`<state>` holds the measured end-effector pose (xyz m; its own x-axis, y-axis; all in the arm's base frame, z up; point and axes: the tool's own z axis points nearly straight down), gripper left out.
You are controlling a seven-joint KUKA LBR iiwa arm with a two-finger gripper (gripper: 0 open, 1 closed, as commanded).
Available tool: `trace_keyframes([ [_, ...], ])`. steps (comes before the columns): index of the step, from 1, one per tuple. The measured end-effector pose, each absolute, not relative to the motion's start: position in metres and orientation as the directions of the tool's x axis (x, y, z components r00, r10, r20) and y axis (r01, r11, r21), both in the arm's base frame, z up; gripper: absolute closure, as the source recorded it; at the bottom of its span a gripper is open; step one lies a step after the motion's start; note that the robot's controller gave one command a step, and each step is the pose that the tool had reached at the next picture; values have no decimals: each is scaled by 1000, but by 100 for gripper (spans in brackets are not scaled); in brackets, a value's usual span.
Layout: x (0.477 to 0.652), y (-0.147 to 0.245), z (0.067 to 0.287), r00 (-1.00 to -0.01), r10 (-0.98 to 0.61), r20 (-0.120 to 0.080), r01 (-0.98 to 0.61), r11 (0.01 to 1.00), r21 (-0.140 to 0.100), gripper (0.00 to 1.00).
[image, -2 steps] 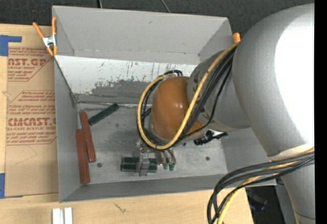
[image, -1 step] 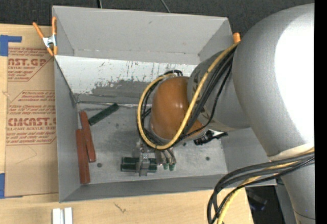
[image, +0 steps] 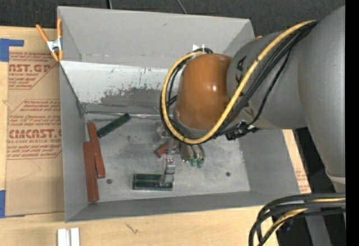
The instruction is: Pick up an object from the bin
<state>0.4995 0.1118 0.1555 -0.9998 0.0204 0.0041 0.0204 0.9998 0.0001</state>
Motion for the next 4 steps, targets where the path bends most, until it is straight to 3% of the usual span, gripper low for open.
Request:
trace_keyframes([
  [1,510,111,218,-1000,26,-8,26,1000,3,0],
  [2,501,120,158,-1000,-1,-7,-1,1000,2,0],
  [3,499,121,143,-1000,-7,-4,-7,1000,2,0],
  [4,508,130,122,-999,-30,12,-30,1000,-3,0],
])
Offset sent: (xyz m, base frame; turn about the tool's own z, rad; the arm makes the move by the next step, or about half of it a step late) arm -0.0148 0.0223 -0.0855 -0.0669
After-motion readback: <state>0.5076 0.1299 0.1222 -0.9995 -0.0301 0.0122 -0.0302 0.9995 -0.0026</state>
